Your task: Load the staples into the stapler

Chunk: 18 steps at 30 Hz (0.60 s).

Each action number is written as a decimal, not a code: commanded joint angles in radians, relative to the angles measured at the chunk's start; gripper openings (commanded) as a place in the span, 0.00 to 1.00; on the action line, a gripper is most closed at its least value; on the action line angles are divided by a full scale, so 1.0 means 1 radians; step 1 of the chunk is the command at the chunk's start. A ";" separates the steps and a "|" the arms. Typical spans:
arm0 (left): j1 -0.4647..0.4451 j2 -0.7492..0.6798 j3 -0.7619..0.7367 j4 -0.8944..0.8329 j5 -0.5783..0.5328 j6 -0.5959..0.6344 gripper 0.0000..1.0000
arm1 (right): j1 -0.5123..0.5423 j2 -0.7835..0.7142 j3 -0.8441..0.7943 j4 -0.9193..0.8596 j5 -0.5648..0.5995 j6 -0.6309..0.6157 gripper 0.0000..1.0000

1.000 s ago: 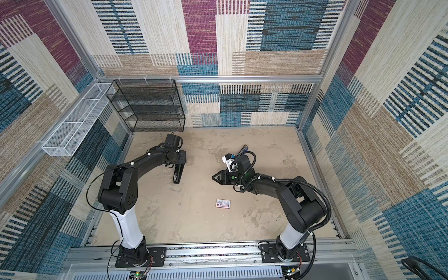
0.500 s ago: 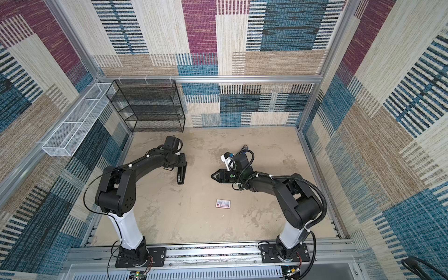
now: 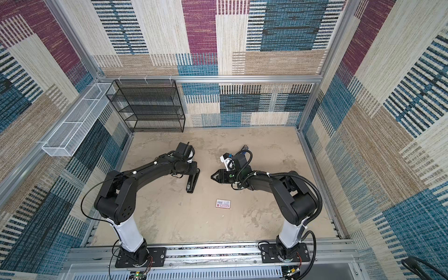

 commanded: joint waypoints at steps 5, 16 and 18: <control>-0.024 -0.004 0.010 -0.013 -0.045 0.002 0.45 | 0.000 -0.023 0.008 -0.020 0.045 -0.022 0.48; -0.041 0.049 0.071 -0.032 -0.073 0.009 0.43 | -0.002 -0.037 0.035 -0.033 0.066 -0.025 0.49; -0.043 0.057 0.081 -0.042 -0.074 0.014 0.33 | -0.005 -0.032 0.043 -0.030 0.064 -0.019 0.49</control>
